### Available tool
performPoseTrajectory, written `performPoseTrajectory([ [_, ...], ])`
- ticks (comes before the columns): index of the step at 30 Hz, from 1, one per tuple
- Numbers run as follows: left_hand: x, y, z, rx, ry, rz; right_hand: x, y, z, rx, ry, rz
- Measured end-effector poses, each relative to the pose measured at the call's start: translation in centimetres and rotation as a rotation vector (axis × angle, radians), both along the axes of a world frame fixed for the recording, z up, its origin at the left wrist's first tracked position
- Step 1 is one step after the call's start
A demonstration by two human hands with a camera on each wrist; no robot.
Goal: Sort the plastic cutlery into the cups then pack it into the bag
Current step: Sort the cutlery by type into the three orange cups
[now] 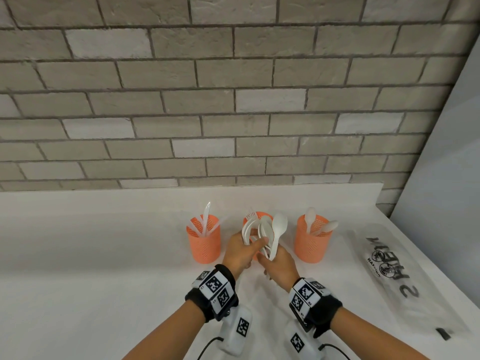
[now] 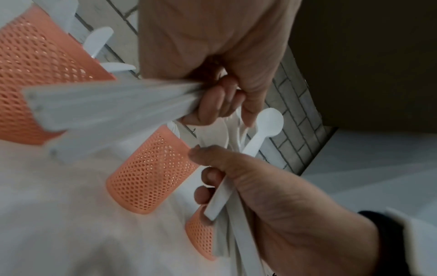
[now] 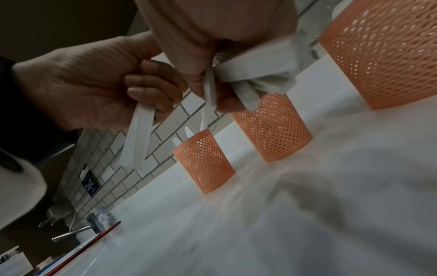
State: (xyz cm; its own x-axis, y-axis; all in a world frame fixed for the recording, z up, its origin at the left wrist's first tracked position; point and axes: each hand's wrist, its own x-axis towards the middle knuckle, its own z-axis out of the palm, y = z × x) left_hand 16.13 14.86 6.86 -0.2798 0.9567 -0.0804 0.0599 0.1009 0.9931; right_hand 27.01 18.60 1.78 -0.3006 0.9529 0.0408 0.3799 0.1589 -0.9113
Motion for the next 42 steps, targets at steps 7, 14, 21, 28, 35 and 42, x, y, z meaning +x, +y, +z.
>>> performPoseTrajectory([
  [7,-0.1,-0.4,0.8,0.059,0.036,-0.028,0.0,-0.1,0.1,-0.027,0.116,0.057],
  [14,-0.9,0.5,2.1,0.097,0.017,0.126,0.4,0.0,-0.4,-0.096,0.138,0.095],
  [21,-0.7,0.8,0.6,0.045,-0.051,0.054,0.4,-0.2,-0.7,-0.051,0.050,0.081],
  [28,-1.9,1.9,2.0,0.007,-0.374,0.273,2.1,-0.6,-0.2,-0.086,0.055,0.063],
  [35,-2.4,2.4,2.0,0.130,-0.288,0.244,4.3,-0.7,0.8,-0.241,0.217,0.018],
  [42,-0.9,1.8,0.1,-0.012,0.010,0.105,6.5,-0.3,2.5,-0.392,0.264,-0.036],
])
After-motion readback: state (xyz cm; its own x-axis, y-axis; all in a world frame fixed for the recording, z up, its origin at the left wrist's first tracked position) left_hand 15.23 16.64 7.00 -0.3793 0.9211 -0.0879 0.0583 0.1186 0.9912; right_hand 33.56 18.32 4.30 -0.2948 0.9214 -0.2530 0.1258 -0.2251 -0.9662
